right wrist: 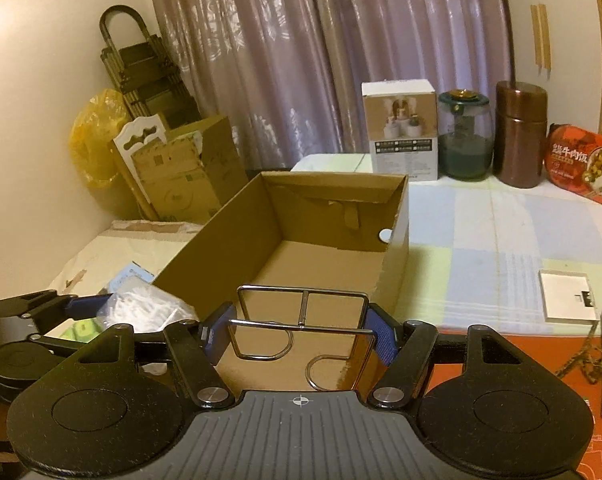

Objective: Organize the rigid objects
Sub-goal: 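Lower the floss box and wire stand into the cardboard box and release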

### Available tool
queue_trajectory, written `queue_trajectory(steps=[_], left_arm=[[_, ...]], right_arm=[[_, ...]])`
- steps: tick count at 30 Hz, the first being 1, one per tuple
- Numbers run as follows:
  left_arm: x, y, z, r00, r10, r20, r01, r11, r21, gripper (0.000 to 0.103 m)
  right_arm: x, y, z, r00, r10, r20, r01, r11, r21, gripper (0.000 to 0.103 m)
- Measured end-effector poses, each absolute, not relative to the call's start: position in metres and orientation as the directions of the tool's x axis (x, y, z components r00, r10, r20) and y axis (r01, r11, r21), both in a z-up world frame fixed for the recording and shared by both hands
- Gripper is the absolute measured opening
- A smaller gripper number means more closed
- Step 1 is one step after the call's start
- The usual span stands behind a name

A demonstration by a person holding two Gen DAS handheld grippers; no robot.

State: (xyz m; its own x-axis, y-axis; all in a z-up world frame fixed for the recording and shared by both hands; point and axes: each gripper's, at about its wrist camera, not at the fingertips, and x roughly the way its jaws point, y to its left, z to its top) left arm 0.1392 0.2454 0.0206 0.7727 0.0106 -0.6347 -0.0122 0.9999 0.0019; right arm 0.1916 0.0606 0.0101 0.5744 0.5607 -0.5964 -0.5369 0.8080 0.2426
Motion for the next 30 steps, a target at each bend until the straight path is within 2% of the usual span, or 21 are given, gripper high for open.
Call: queue_trajectory(steps=[10,30], left_arm=[[0.150,0.246,0.011,0.769,-0.020,-0.639,0.018,1.000,-0.009,0.084],[0.133,0.258,0.023,0.798,0.015,-0.603,-0.030,0.999,-0.014,0.084]], right_arm=[[0.196,0.068,0.008,0.583,0.562,-0.587,-0.533,0.810,0.246,0.066],[0.193,0.076,0.010,0.581,0.577,-0.574,-0.564,0.794,0.227,0.066]])
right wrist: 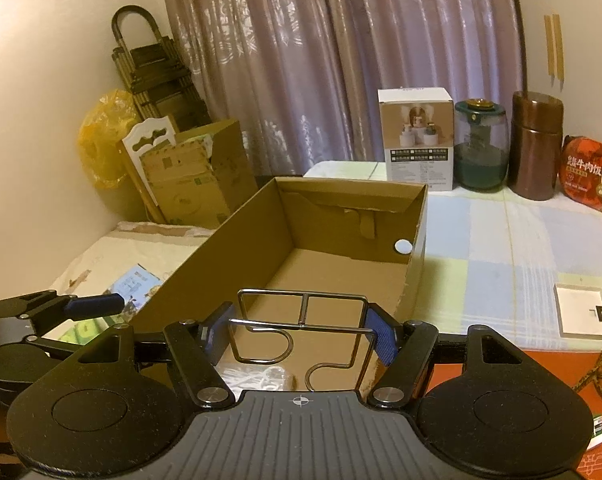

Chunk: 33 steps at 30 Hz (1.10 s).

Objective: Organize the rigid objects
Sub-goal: 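Lower the floss box and wire stand into the cardboard box and release, then move both tools back over the table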

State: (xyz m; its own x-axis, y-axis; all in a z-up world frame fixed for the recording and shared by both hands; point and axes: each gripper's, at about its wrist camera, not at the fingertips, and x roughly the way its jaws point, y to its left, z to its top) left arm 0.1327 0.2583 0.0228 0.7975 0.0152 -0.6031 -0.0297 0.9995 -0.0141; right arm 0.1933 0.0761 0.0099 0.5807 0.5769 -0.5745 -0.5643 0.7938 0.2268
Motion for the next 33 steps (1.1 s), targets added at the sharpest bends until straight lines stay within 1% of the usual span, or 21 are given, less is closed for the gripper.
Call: queue_trajectory(steps=[6,8,9,10,14,23,26,33], left_arm=[[0.131,0.257,0.023,0.800,0.016,-0.599,-0.034,0.999,-0.018,0.084],[0.130,0.256,0.024,0.802,0.019,-0.598,-0.037,0.999,-0.018,0.084],[0.130,0.255,0.025,0.802,0.021,-0.597,-0.039,0.999,-0.018,0.084],[0.129,0.255,0.026,0.803,0.022,-0.596,-0.040,0.999,-0.018,0.084],[0.125,0.252,0.029,0.806,0.020,-0.591,-0.044,0.999,-0.025,0.084],[0.107,0.230,0.047,0.822,0.003,-0.569,-0.036,0.998,-0.046,0.084],[0.102,0.219,0.056,0.830,-0.009,-0.558,-0.028,0.998,-0.057,0.084],[0.080,0.178,0.077,0.856,-0.057,-0.514,0.001,0.994,-0.109,0.084]], right_arm=[[0.194,0.074,0.007,0.583,0.580,-0.569,-0.568,0.792,0.226,0.067],[0.195,0.074,0.008,0.589,0.579,-0.564,-0.566,0.794,0.223,0.072],[0.194,0.073,0.009,0.594,0.576,-0.561,-0.563,0.796,0.221,0.079],[0.194,0.071,0.010,0.601,0.576,-0.554,-0.561,0.798,0.222,0.080],[0.192,0.061,0.016,0.610,0.589,-0.531,-0.559,0.794,0.238,0.081],[0.171,0.023,0.032,0.649,0.564,-0.510,-0.530,0.817,0.228,0.081],[0.161,0.006,0.038,0.669,0.542,-0.508,-0.509,0.833,0.219,0.081],[0.132,-0.055,0.054,0.721,0.493,-0.487,-0.424,0.870,0.253,0.081]])
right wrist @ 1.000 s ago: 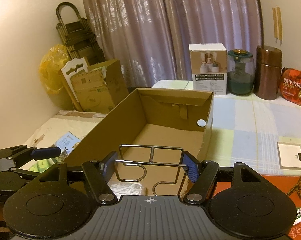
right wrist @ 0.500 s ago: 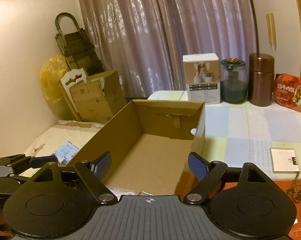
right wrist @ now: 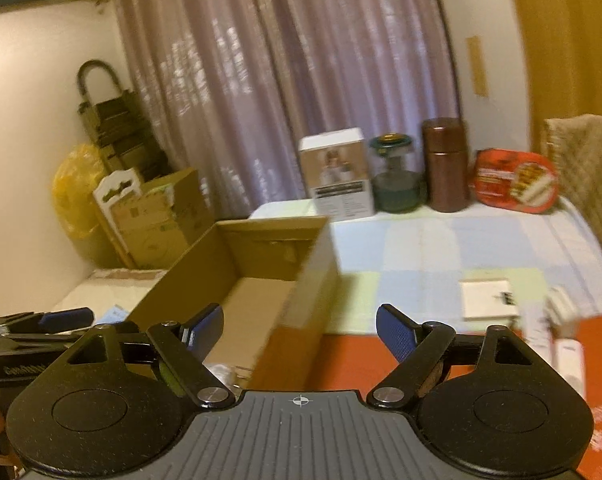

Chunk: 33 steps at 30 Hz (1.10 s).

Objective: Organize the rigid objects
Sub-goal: 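Move both tools back over the table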

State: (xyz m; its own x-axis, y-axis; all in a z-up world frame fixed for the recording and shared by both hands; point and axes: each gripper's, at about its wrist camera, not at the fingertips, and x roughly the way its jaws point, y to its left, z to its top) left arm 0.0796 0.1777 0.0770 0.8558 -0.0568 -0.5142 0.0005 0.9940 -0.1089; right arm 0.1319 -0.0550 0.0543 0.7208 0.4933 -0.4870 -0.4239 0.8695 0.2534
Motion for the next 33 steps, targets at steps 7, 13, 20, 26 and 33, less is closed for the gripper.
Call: queue_trajectory(steps=[7,13,20,26,33], left_arm=[[0.066,0.125,0.088,0.862,-0.120,-0.493,0.072,0.991,-0.114,0.084],[0.064,0.077,0.086,0.849,-0.192,-0.492,0.140,0.980,-0.140,0.084],[0.075,0.027,0.066,0.815,-0.224,-0.534,0.183,0.975,-0.129,0.084],[0.088,-0.002,0.049,0.788,-0.244,-0.565,0.214,0.969,-0.120,0.084],[0.106,-0.016,0.029,0.761,-0.253,-0.597,0.229,0.966,-0.118,0.084]], right_arm=[[0.107,-0.129,0.058,0.779,0.393,-0.488,-0.309,0.919,0.247,0.081],[0.083,-0.195,0.050,0.810,0.276,-0.518,-0.179,0.957,0.229,0.081],[0.066,-0.239,0.036,0.811,0.192,-0.552,-0.087,0.973,0.212,0.081],[0.069,-0.261,0.019,0.798,0.164,-0.580,-0.039,0.974,0.221,0.081],[0.080,-0.271,0.002,0.781,0.153,-0.605,-0.023,0.976,0.218,0.081]])
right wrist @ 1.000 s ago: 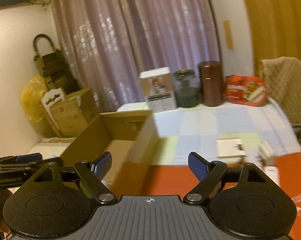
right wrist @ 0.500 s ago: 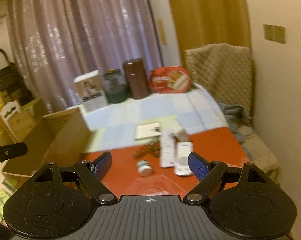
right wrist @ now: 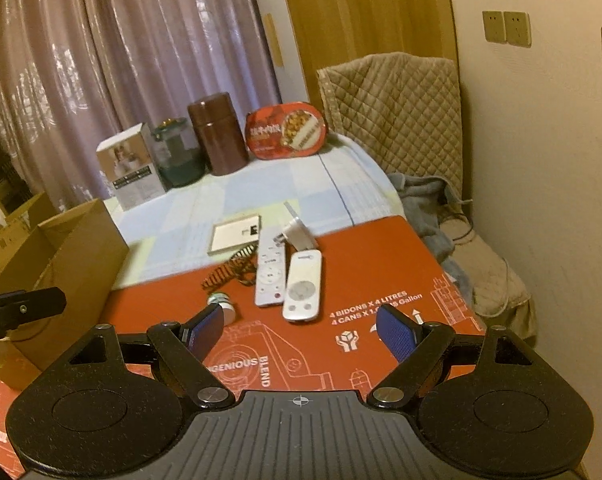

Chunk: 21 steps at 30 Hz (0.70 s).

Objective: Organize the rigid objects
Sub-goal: 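Move both tools back over the table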

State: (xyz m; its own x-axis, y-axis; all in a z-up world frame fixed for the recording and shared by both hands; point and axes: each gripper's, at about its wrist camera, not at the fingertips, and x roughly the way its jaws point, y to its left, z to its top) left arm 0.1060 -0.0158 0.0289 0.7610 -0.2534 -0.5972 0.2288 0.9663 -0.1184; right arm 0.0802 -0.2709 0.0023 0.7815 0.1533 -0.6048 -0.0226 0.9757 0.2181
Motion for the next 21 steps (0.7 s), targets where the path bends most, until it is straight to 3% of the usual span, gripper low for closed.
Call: queue_trajectory(steps=[21], left_arm=[[0.190,-0.050,-0.066,0.669,-0.295,-0.682,0.343,0.937,-0.069,0.079]], right_arm=[[0.156,-0.282,-0.068,0.724,0.142,-0.675,-0.046,0.986,0.159,0.080]])
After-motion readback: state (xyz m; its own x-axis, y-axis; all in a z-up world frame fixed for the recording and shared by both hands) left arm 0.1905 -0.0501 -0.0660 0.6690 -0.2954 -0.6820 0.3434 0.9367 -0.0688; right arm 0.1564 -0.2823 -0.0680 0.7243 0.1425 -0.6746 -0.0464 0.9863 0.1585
